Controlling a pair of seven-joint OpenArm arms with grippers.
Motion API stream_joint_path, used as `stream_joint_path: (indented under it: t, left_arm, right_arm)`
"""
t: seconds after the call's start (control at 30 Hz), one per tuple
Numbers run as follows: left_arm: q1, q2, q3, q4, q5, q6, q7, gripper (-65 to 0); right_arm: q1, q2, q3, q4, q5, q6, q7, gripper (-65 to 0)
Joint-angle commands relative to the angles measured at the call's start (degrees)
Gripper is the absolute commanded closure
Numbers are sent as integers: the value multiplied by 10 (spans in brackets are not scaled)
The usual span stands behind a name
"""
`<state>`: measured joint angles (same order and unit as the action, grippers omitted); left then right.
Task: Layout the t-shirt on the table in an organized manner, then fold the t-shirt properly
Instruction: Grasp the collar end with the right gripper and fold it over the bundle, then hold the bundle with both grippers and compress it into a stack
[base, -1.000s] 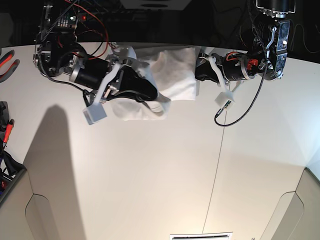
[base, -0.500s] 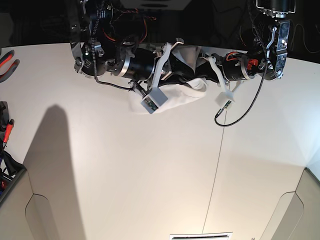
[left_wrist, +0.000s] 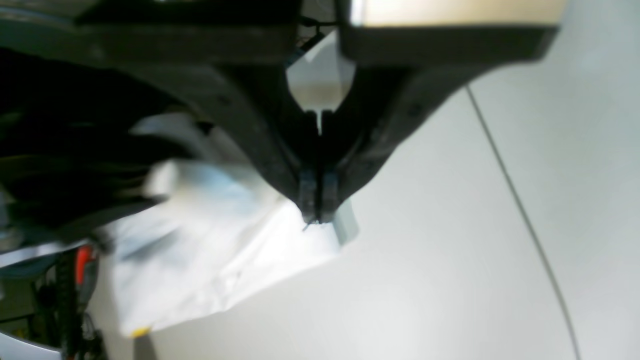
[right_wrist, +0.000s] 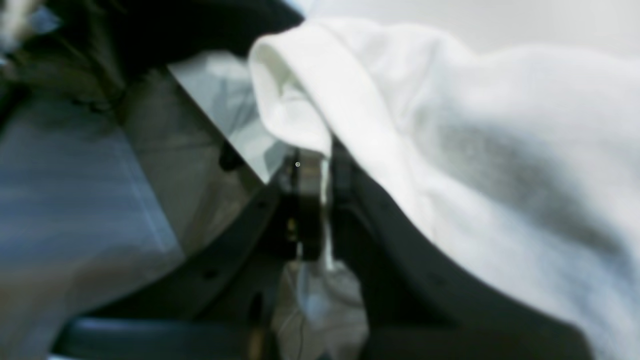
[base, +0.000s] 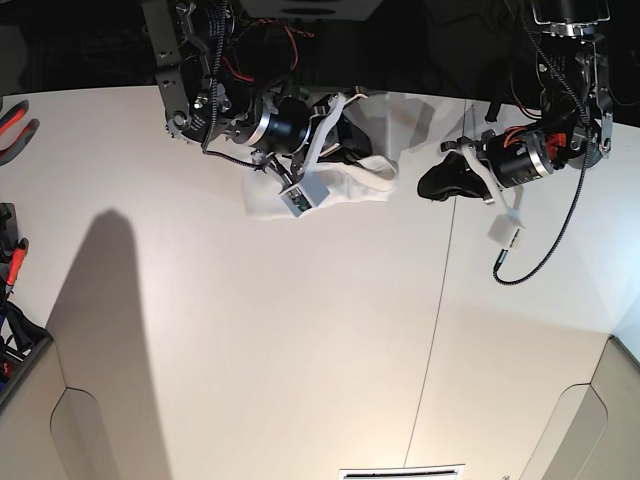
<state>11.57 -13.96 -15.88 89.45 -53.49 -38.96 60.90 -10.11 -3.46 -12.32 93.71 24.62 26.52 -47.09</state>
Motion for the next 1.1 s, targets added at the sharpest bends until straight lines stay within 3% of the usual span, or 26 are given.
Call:
stream_joint_path:
  t: [0.0, 0.2, 0.23, 0.3, 0.37, 0.5, 0.63, 0.77, 0.97, 1.03, 1.07]
  left_arm:
    - [-5, -3, -8, 13, -23, -10, -3, 0]
    - [-4, -3, -14, 15, -40, -10, -2, 0]
    - [-4, -3, -14, 15, -47, -10, -2, 0]
    - [-4, -3, -14, 15, -57, -10, -2, 0]
    - [-5, -3, -14, 15, -61, -10, -1, 0]
    - [-5, -3, -14, 15, -61, -10, -1, 0]
    - [-8, -4, -14, 16, -58, -10, -2, 0]
    - [-19, -4, -25, 17, -56, -10, -2, -120]
    - [-39, -4, -82, 17, -73, -10, -2, -121]
    - [-42, -4, -103, 17, -106, -10, -2, -121]
    - [-41, -4, -111, 17, -128, -10, -2, -121]
  right_arm:
    - [10, -2, -5, -2, 10, 2, 10, 0]
    - [40, -3, -21, -15, 11, 5, 7, 0]
    - [46, -3, -24, -15, 11, 5, 6, -48]
    - [57, -3, -30, -15, 11, 5, 6, -206]
    - [67, -3, -36, -15, 12, 5, 6, -286]
    - [81, -4, -47, -15, 26, 7, 5, -289]
    - [99, -7, -50, -12, 69, 36, -3, -289]
    - [127, -19, -49, 12, 80, 44, -45, -289]
    - [162, -21, -47, 76, 66, 43, -120, -282]
    - [163, -21, -39, 94, 46, 37, -120, -226]
    - [163, -21, -32, 101, 37, 28, -120, -164]
